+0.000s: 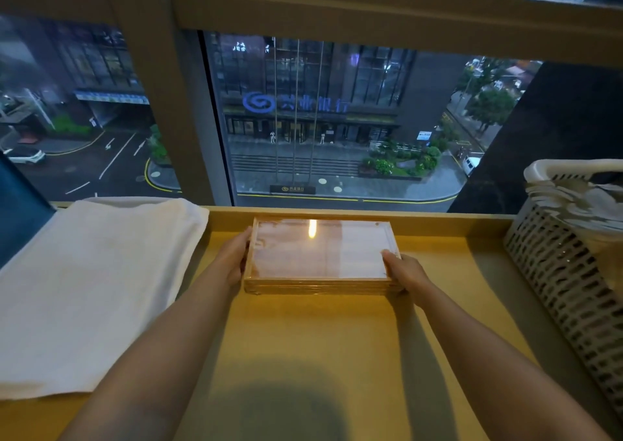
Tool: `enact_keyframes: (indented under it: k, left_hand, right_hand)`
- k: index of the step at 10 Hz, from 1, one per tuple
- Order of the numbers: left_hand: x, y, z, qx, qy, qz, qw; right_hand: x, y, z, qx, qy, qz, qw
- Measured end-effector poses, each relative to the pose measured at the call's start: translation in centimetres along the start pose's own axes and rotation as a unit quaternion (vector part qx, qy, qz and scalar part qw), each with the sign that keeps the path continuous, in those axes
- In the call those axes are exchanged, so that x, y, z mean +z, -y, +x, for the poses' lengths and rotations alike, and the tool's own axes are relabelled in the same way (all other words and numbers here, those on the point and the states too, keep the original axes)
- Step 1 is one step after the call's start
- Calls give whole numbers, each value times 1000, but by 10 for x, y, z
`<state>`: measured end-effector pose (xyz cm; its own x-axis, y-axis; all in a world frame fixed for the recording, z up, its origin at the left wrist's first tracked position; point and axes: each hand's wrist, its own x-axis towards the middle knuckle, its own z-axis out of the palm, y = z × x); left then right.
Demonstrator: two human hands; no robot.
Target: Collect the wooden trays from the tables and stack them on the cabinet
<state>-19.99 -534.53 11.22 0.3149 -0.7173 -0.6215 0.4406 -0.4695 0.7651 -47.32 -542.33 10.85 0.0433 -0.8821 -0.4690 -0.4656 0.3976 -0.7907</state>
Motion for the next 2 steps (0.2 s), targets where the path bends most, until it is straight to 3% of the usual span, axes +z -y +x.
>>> enact_keyframes:
  k: [1, 2]
  left_hand:
    - [-5, -8, -5, 9, -26, -28, 999]
    - [-3, -19, -16, 63, -58, 14, 996]
  right_hand:
    - [-1, 8, 1, 0, -7, 7, 1000]
    - [-3, 22, -6, -33, -21, 20, 999]
